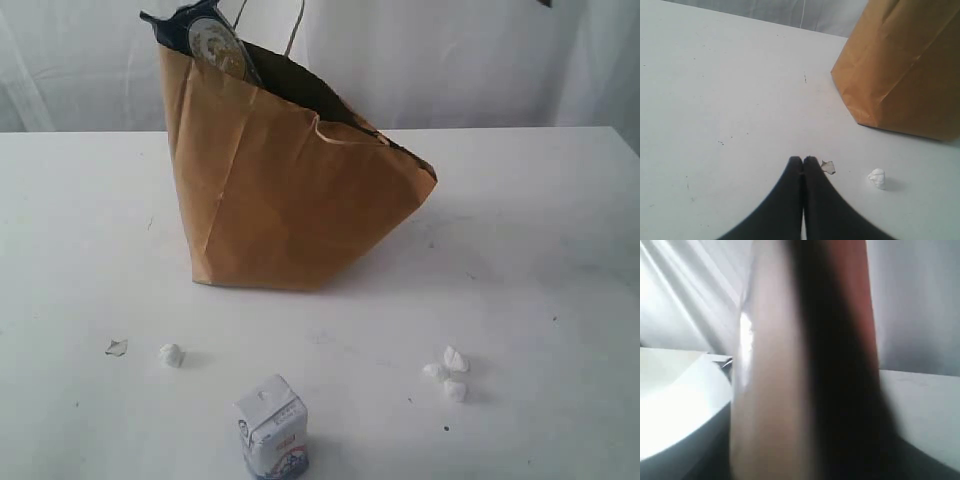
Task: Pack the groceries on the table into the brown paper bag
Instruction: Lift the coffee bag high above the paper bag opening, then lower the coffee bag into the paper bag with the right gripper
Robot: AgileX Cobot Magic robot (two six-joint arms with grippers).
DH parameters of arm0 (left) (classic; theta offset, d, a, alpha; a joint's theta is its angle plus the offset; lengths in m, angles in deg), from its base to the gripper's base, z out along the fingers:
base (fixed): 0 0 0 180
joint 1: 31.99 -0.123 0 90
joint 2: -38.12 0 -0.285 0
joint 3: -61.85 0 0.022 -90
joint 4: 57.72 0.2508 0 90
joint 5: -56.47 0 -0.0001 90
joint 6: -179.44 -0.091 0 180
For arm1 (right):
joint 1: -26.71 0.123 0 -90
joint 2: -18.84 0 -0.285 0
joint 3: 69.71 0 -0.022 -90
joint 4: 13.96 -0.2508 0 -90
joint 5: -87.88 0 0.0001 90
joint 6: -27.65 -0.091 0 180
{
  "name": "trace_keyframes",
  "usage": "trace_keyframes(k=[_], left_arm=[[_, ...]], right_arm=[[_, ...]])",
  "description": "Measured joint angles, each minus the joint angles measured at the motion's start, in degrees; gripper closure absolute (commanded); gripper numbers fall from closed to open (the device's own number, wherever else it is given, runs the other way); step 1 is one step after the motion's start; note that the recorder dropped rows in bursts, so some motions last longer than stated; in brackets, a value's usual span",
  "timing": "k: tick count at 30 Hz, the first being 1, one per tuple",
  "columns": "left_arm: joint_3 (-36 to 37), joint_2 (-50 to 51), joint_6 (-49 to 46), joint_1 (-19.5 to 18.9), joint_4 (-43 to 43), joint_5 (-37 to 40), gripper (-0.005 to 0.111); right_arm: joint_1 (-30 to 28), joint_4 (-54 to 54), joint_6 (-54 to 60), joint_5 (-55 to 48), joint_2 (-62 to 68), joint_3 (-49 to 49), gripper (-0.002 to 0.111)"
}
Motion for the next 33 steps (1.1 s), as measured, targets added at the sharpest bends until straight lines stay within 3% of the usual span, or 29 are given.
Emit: trace_keyframes(k=[5,13,17,25,33], left_arm=[[0.00,0.00,0.00,0.00,0.00,0.00,0.107],[0.00,0.00,0.00,0.00,0.00,0.00,0.107],[0.00,0.00,0.00,0.00,0.00,0.00,0.107],[0.00,0.00,0.00,0.00,0.00,0.00,0.107],[0.00,0.00,0.00,0.00,0.00,0.00,0.107]], right_arm=[[7.21,-0.71,2.02,-0.56,4.60,0.02,0.108],[16.69,-7.84,15.89,-0.77,11.59,0.02,0.108],[19.34,-8.94,20.06,2.49,14.81,0.02,0.108],[22.76,-10.07,31.95,19.09,18.95,0.02,0.108],[23.85,-15.63,34.59,13.15,21.33,0.02,0.108]])
